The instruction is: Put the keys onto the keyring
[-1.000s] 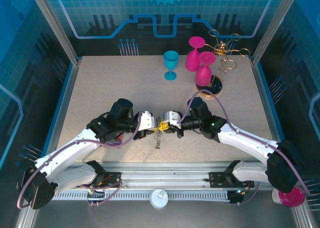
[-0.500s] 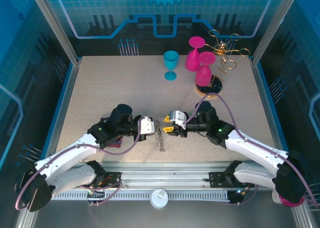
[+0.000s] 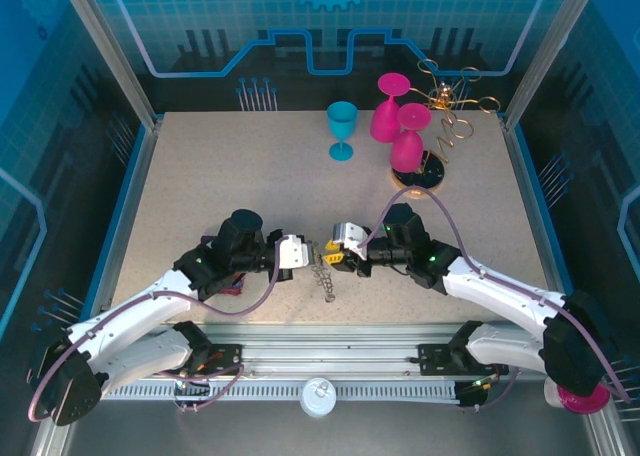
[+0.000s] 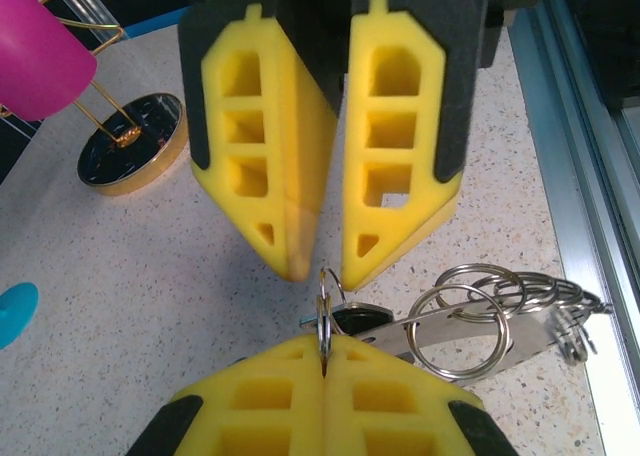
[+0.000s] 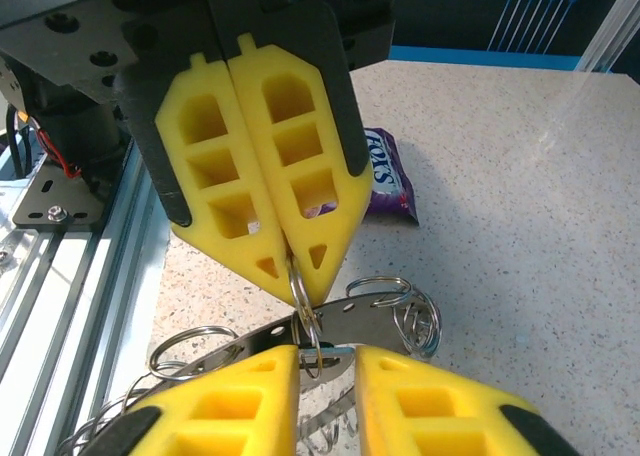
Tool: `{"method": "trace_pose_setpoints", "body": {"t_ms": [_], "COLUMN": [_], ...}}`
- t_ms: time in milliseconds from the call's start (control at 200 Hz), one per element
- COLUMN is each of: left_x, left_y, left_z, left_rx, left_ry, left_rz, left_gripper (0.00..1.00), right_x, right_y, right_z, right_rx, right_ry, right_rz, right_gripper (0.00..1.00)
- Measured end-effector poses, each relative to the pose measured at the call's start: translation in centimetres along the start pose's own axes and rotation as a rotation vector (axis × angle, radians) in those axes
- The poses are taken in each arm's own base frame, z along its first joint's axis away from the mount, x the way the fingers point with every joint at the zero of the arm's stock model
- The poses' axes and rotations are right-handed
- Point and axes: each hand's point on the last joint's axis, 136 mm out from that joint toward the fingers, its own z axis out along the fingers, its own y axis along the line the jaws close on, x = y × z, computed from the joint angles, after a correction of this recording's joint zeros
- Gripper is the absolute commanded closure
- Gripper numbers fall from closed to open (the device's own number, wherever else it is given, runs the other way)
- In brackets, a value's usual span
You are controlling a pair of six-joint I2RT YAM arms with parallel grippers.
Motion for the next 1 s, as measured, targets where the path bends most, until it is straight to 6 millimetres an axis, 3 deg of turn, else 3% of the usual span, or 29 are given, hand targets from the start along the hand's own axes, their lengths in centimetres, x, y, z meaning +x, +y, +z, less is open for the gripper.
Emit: {"method": "trace_pose_setpoints", "body": {"t_ms": [285, 660, 805, 1001], "left_x": [-0.4, -0.9, -0.9, -1.3], "left_y": [0.3, 0.0, 0.0, 0.1], "left_z": [0.0, -0.4, -0.3, -0.1], "left_rx": [-0.013, -0.017, -0.023, -0.035], "left_ry": [-0.013, -0.034, -0.038, -0.066], "left_rz": [0.012, 0.028, 0.027, 0.029], "left_gripper": [1.00, 1.00, 1.00, 1.00], "right_x": [0.0, 0.8, 0.8, -0.1], "right_y": [0.0, -0.1, 0.0, -0.2], "right_z": [0.1, 0.8, 0.9, 0.3], "right_rx": [-0.002, -0.018, -0.027, -0.003], "right_ry": [0.000, 0.029, 0.029, -0.011], "right_rz": [0.006, 0.027, 0.034, 0.016], "right_gripper": [1.00, 1.00, 0.85, 0.76]}}
